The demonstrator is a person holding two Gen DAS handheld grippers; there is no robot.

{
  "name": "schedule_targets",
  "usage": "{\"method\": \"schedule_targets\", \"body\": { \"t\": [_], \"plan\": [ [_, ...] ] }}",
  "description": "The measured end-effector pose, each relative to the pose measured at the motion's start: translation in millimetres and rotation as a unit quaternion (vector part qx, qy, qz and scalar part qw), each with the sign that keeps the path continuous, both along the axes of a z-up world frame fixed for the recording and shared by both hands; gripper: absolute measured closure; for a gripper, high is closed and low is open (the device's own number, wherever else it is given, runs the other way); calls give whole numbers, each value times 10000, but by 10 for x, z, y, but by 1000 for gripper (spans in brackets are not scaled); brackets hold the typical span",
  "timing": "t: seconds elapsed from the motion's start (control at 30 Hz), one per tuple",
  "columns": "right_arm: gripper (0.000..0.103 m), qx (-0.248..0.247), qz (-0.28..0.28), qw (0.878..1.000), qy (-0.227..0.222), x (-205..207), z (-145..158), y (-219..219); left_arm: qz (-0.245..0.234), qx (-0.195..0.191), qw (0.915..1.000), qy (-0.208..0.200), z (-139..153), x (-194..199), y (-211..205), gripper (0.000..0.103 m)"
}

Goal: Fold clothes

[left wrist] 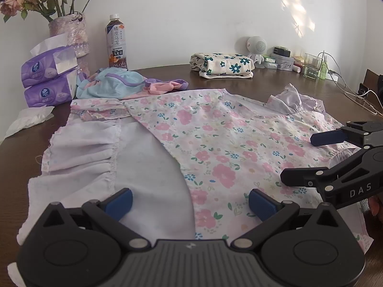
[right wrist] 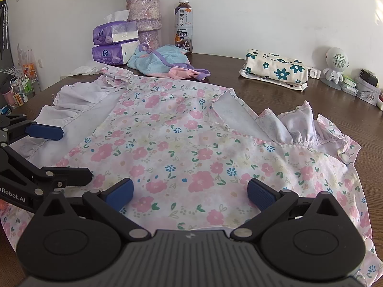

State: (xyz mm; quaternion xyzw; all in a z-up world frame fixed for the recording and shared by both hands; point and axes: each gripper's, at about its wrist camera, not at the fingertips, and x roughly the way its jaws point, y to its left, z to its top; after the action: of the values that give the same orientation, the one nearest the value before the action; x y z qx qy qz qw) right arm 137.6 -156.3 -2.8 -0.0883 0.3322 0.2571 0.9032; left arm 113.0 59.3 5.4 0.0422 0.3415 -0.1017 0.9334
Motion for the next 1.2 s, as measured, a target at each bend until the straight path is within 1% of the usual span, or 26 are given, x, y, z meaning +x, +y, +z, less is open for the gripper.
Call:
{"method": "schedule_targets", "body": {
  "t": [1.07,1.2],
  "plan": [
    [1,7,-36,10000,8,-1,4,-2,17,-15,10000,-17,-5,-15,6,0],
    [1,9,-135,9999,7,-7,8,-32,17,-14,10000,-18,-5,-16,6,0]
  ]
}}
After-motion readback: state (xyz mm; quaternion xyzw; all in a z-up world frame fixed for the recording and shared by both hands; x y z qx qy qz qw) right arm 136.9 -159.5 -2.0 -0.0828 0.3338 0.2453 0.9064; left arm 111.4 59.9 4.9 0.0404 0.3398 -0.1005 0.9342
